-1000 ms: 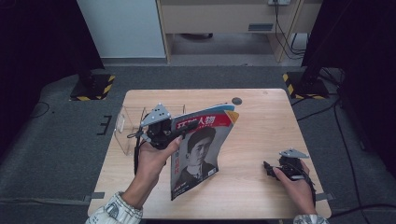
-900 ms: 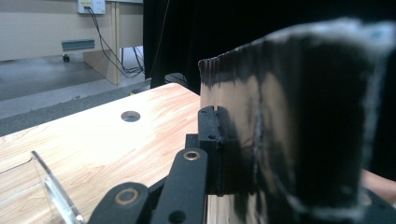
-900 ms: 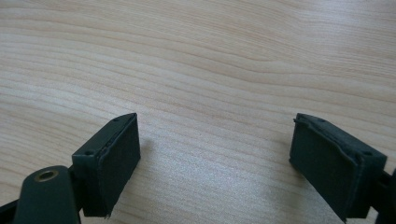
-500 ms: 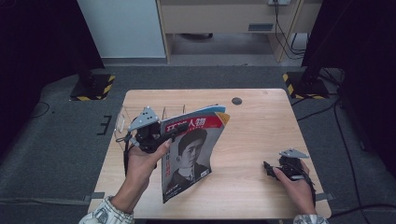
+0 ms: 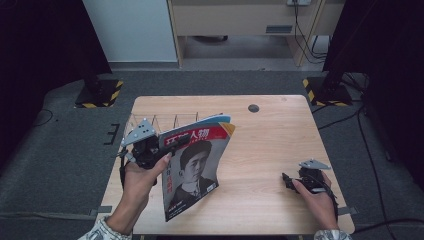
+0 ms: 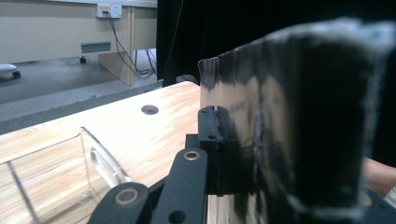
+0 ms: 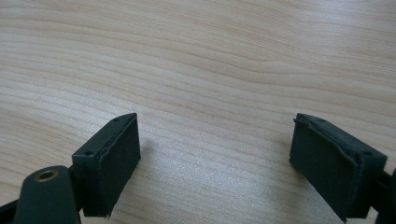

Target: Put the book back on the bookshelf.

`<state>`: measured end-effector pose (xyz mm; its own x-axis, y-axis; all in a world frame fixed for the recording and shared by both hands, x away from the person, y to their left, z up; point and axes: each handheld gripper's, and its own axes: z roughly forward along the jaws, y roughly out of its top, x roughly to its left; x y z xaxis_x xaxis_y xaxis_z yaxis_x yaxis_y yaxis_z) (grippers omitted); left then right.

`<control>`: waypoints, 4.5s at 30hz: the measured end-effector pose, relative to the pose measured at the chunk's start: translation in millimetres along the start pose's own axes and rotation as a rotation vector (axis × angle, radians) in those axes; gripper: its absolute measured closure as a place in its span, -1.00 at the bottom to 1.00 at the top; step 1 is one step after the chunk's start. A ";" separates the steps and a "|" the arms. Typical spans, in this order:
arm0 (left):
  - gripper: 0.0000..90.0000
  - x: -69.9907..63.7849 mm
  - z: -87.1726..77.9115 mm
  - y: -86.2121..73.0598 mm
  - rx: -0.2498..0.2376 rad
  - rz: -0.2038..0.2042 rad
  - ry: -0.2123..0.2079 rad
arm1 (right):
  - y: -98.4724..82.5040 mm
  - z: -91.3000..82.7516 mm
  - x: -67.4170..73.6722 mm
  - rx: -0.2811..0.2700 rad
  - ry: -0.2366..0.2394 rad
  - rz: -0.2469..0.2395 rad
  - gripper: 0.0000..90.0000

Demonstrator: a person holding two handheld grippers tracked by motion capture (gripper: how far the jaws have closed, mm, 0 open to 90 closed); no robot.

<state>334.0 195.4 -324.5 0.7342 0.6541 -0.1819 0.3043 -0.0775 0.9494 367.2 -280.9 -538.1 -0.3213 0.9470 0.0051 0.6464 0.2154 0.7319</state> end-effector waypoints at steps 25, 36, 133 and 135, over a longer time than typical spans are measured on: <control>0.93 13.3 -64.0 -11.1 -0.027 0.005 0.069 | 0.0 0.0 0.0 0.000 0.000 0.000 -0.64; 0.93 27.9 -92.3 -16.7 -0.050 -0.008 0.131 | 0.0 0.0 0.0 0.000 0.000 0.000 -0.64; 0.93 162.1 -94.2 -15.6 -0.224 0.002 0.459 | -0.3 -0.4 0.8 0.000 0.002 -0.001 -0.64; 0.93 163.1 -91.0 -17.4 -0.231 0.005 0.452 | -0.3 -0.4 0.8 0.000 0.002 -0.001 -0.64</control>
<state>393.2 371.9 -347.4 0.3837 0.9184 -0.0967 0.1214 0.0536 0.9912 366.5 -280.3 -538.0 -0.3231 0.9463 0.0059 0.6463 0.2161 0.7318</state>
